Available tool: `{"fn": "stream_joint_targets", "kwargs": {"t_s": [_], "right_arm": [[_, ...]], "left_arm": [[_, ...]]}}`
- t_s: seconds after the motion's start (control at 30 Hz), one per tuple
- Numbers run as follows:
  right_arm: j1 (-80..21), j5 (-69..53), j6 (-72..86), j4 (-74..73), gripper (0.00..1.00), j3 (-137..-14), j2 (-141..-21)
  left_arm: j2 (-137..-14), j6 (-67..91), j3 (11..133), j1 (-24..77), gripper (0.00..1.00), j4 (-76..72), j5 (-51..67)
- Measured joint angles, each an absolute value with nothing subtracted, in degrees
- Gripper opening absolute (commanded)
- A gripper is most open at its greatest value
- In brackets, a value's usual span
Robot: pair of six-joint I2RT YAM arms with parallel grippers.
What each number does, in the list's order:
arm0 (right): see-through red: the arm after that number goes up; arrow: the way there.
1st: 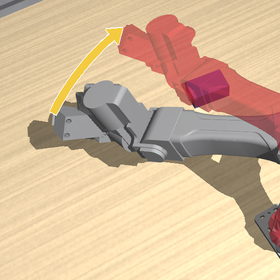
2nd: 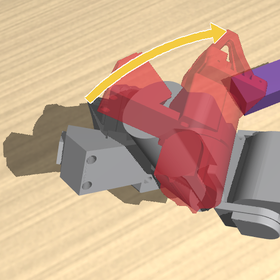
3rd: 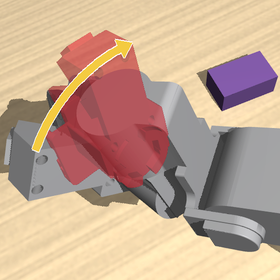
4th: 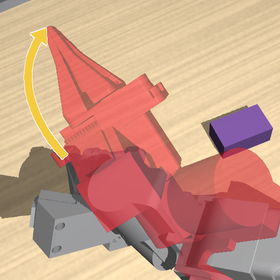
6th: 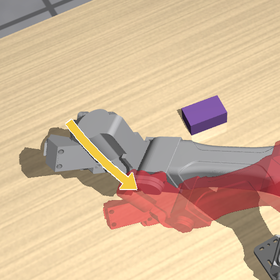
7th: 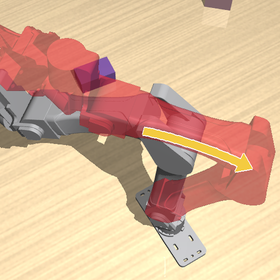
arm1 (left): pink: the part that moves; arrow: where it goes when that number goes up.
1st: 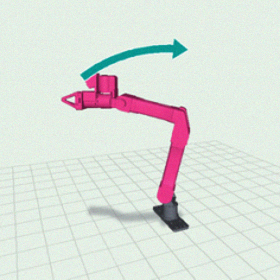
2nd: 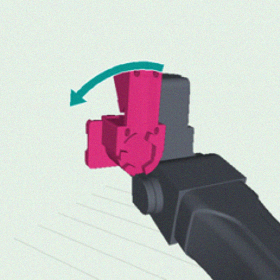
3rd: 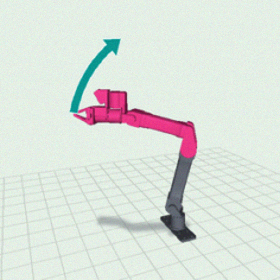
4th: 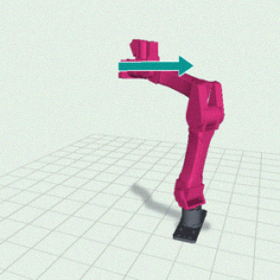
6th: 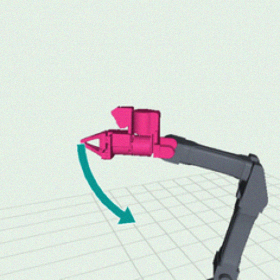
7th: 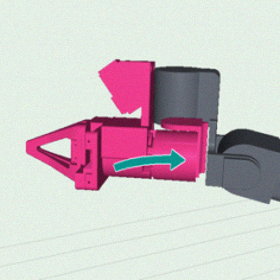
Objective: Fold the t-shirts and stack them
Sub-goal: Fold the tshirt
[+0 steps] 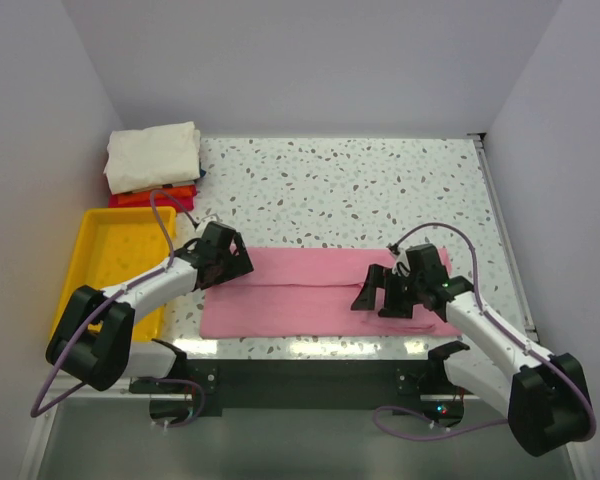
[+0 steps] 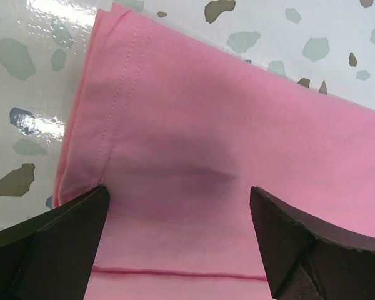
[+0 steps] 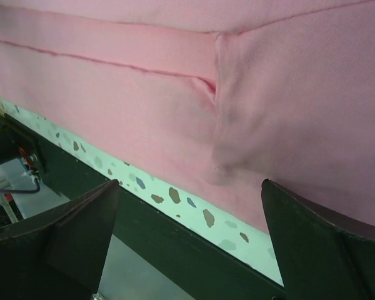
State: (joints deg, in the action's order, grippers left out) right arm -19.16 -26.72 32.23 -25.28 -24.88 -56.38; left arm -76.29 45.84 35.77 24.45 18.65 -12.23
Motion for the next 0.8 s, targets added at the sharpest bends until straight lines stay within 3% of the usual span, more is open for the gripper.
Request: {"fn": "stream_joint_targets", "kwargs": {"t_s": [0.2, 0.43, 0.8], "right_arm": [[-19.2, -24.8, 31.6, -28.2, 0.99, -28.7, -54.4], [-19.0, -14.1, 33.0, -30.7, 0.99, -30.4, -55.1], [-14.2, -7.2, 33.9, -27.0, 0.99, -35.5, -73.2]], "left_arm": [[-76.5, 45.6, 35.8, 24.4, 1.00, 18.8, -12.5], [-76.9, 45.4, 35.8, 24.5, 1.00, 18.4, -12.9], [-76.9, 44.4, 34.9, 24.5, 1.00, 15.9, -12.8]]}}
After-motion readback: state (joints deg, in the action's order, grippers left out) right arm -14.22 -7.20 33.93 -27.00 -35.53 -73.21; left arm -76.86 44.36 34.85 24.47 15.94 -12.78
